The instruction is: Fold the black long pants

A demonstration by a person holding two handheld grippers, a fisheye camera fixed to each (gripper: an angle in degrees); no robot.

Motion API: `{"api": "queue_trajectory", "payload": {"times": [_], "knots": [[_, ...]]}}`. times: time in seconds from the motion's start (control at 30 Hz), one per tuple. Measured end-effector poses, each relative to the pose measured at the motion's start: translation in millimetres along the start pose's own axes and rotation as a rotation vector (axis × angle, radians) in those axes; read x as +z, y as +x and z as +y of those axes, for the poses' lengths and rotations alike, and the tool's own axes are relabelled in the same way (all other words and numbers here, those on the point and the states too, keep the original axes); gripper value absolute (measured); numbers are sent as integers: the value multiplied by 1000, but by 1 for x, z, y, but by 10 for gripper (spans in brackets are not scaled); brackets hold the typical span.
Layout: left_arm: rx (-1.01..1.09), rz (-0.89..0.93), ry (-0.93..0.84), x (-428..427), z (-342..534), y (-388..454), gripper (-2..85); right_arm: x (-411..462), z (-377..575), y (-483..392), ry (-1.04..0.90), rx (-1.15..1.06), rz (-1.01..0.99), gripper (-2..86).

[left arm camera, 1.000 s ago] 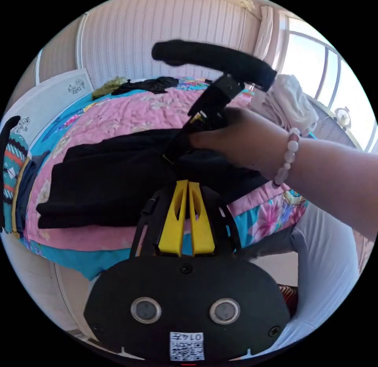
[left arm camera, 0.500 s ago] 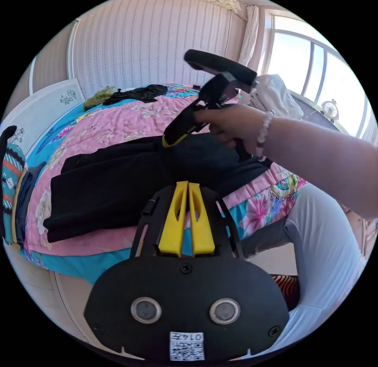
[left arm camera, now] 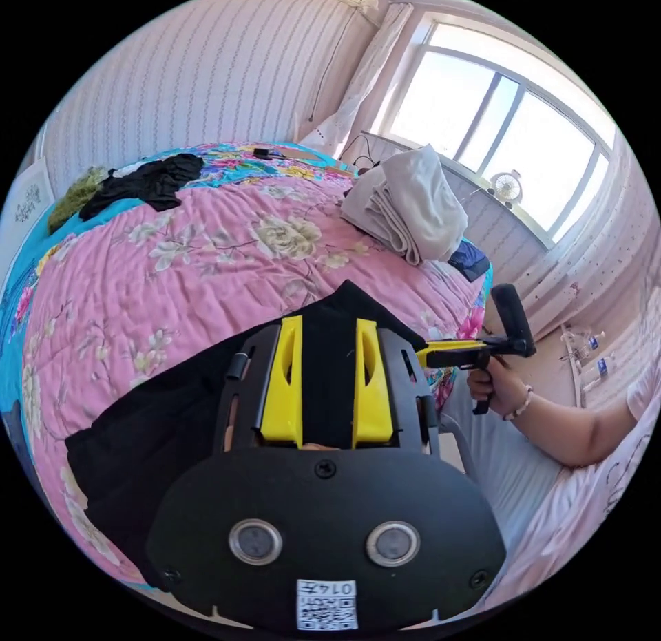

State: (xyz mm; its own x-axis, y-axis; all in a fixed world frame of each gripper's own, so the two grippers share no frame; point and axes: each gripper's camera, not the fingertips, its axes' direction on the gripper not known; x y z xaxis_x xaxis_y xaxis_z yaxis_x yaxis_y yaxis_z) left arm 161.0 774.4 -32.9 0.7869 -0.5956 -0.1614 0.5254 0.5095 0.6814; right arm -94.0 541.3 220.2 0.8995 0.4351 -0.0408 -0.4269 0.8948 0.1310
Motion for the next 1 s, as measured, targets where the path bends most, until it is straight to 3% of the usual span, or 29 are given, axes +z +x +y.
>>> {"api": "queue_trajectory", "payload": {"times": [0.1, 0.2, 0.33, 0.43, 0.53, 0.83, 1.0], "knots": [[-7, 133, -115, 36, -40, -2, 111, -7, 8, 17, 15, -30, -66, 111], [8, 90, -162, 65, -73, 0, 110, -20, 13, 32, 35, -93, -94, 110], [6, 91, -240, 110, -114, 10, 110, -42, 16, 64, 84, -56, -286, 129], [35, 12, -305, 146, -131, 19, 102, -56, 18, 68, 105, -89, -266, 125], [35, -4, -493, 186, -135, 20, 87, -64, 22, 75, 94, -69, -242, 86], [89, -4, -487, 166, -161, 29, 45, -99, 34, 87, 115, -62, -320, 27], [20, 281, -256, 126, -188, 42, 43, -165, 58, 97, 329, -48, -360, 24]]}}
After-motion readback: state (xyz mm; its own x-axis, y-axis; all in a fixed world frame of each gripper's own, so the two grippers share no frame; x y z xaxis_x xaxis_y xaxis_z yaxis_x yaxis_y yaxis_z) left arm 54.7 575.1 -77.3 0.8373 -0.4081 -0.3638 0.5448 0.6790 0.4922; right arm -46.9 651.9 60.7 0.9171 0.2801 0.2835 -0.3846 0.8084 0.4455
